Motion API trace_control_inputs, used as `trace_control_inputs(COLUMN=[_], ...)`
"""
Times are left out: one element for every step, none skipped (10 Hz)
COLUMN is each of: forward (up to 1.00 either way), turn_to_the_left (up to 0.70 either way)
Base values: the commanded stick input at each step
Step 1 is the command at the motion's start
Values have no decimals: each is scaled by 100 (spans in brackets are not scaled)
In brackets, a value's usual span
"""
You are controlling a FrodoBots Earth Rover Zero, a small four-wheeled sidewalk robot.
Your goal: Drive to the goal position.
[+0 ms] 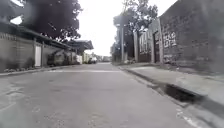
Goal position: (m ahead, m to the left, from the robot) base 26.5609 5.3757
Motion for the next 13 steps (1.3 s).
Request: trace_control_inputs(forward=[100,100,100,100,100,100,100,100,100,100,100,100,100], turn_to_the_left=[0,0,0,-23,-35,0,0,0,0,0,0,0,0])
